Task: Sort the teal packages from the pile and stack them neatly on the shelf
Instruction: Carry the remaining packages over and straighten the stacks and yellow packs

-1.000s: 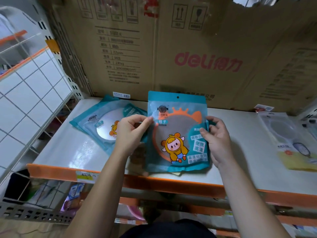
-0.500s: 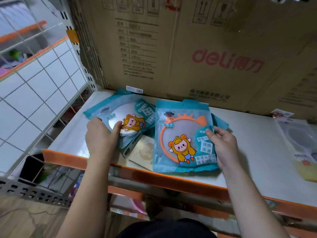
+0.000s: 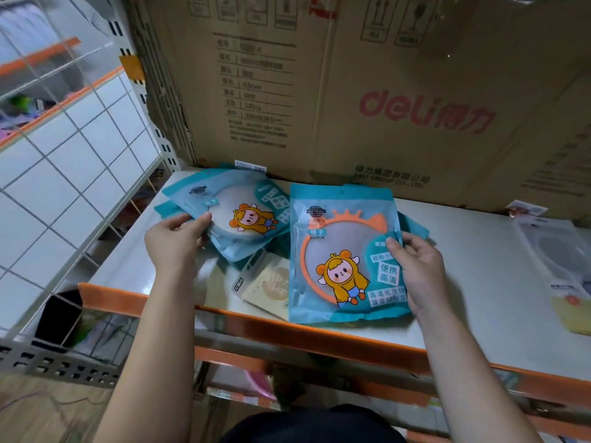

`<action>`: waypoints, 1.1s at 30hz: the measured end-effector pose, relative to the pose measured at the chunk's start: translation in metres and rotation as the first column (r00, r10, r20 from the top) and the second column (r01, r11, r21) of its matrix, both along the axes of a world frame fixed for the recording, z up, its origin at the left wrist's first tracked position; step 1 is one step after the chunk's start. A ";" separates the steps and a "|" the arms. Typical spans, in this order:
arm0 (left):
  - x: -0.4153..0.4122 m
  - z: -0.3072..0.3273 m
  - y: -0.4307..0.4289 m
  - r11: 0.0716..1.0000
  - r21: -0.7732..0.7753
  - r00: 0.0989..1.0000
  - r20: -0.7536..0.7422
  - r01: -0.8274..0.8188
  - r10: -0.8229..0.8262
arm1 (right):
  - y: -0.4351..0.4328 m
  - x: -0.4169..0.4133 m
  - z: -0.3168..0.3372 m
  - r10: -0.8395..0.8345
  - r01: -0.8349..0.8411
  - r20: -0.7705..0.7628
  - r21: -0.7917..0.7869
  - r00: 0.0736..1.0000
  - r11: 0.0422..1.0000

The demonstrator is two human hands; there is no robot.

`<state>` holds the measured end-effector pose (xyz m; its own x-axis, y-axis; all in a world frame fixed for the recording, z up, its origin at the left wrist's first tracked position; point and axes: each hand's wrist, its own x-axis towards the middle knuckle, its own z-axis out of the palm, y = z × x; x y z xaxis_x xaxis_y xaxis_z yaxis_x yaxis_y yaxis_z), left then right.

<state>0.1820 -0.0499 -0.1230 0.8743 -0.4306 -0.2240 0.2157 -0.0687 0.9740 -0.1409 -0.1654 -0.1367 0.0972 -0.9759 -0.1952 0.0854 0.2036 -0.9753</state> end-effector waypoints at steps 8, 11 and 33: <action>-0.007 0.013 -0.018 0.992 -0.096 0.969 -0.224 0.080 -0.100 | 0.002 -0.003 0.001 0.001 -0.001 0.012 -0.006 1.000 1.000; -0.017 0.016 -0.027 0.996 0.009 0.995 0.047 0.085 -0.085 | 0.002 -0.006 0.000 -0.018 0.017 -0.026 -0.036 0.999 0.999; -0.250 0.047 -0.066 0.890 -0.035 0.717 0.606 0.455 -0.343 | 0.046 -0.248 0.029 -0.487 0.381 -0.299 -0.348 0.821 0.856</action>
